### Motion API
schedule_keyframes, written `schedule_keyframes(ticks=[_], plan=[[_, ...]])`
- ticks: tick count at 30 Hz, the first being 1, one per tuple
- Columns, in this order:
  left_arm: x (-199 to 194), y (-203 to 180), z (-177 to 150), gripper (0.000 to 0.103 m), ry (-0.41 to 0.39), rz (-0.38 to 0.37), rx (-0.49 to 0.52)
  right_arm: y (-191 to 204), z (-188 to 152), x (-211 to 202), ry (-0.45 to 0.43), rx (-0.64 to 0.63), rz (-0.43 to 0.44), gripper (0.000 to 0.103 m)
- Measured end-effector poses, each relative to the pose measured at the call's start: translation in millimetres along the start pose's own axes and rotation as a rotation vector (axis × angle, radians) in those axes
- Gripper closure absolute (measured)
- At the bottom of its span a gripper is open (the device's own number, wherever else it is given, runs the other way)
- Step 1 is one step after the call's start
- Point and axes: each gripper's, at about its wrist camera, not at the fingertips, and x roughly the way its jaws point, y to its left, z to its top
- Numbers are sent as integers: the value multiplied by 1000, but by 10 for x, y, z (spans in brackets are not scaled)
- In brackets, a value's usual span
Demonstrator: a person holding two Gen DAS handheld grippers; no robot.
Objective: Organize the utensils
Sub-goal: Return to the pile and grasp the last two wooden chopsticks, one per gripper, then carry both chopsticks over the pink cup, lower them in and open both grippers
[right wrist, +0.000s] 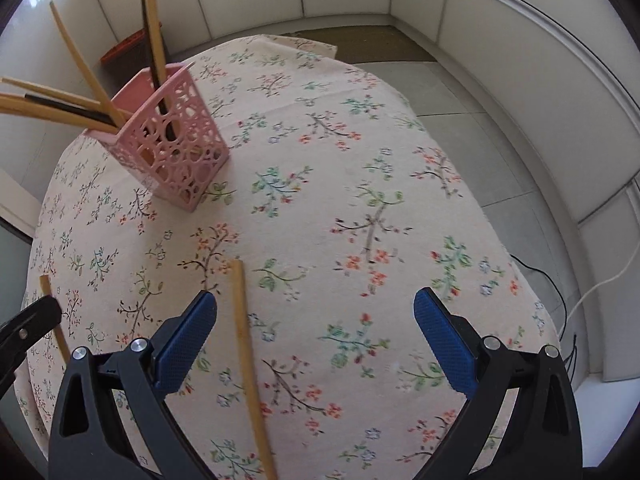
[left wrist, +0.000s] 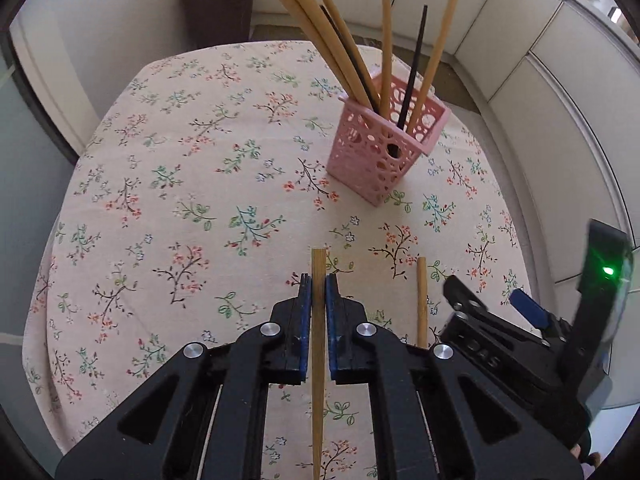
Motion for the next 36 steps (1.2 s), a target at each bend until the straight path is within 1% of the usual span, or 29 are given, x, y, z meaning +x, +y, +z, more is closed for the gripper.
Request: schedule_keyframes(ticks=[2,3,4,6,7,9,10,11,12,13,16,18,20,24,26,32,36], plan=[[-124,35,23,97,-30,6,-2,113,33,155,60,-11,16,8],[-127,27,57,97,-46,9,0,135,40,238,96,1,29,10],[-163,41,57,97,-57,9,3,141,36,330,144,15,49,20],[-193,94,51,97,-64,3,4,194,33,337,123,-5,33,26],[-194,111,52,96,-64,-2,-1,228,32,362,135,-19,25,28],[-197,156,44,96,-61,-6,-12,264,37,353,112,-29,14,33],[-199,172,48,96,-60,-7,-17,275,38,338,94,-43,-1,46],[-201,183,46,96,-61,-9,-19,277,40,325,81,-56,8,64],[-206,184,49,96,-63,-10,-18,269,46,316,75,-61,24,75],[-220,178,45,96,-68,-12,-16,245,47,318,85,-52,39,95],[-287,136,37,96,-88,-25,0,130,24,263,72,-12,67,95],[-344,105,28,96,-106,-37,14,83,2,114,23,-6,86,95],[-424,72,12,96,-125,-51,25,32,-44,-154,-52,-19,120,95],[-628,2,-65,96,-169,-79,45,36,-204,-860,-239,-88,162,95],[-737,-40,-113,96,-189,-90,56,6,-220,-1122,-295,-102,184,95],[-1054,-193,-194,96,-248,-120,89,-183,-237,-1690,-363,-92,247,95],[-1265,-304,-161,96,-289,-120,112,-241,-161,-1994,-413,-108,261,95]])
